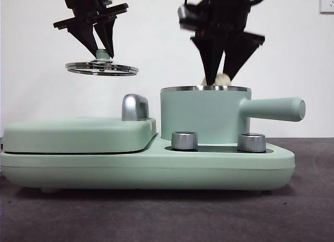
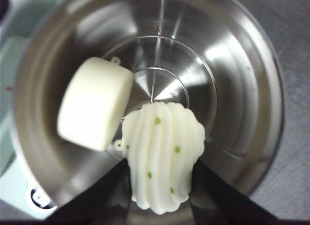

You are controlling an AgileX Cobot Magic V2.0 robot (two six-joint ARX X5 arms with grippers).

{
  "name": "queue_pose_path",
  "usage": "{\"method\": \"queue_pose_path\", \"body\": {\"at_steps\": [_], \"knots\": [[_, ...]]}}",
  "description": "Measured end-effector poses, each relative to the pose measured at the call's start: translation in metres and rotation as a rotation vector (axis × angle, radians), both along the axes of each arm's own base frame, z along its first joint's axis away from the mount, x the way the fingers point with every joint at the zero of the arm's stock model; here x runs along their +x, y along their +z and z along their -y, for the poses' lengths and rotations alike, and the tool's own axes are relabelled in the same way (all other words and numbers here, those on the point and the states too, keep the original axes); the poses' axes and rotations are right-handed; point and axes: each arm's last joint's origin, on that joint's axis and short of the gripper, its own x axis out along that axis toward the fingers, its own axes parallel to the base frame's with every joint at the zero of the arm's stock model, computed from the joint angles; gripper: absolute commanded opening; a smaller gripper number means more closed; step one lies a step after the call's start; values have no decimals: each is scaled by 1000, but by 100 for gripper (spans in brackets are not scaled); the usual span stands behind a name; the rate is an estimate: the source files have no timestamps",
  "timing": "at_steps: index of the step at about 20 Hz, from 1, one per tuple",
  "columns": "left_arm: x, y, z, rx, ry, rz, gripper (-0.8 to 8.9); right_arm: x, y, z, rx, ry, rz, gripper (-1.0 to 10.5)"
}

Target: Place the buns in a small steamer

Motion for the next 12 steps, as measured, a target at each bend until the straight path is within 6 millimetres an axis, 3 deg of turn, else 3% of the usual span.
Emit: {"method": "queue_pose_path", "body": {"at_steps": [3, 6, 12], "knots": [[0, 0, 0, 0, 0, 0, 18, 9, -17, -4, -23, -3, -35, 154], [0, 0, 0, 0, 0, 0, 18, 12, -21, -4, -41, -11, -32, 164], [0, 0, 0, 0, 0, 0, 18, 19, -30, -1, -54, -26, -48, 306]]}}
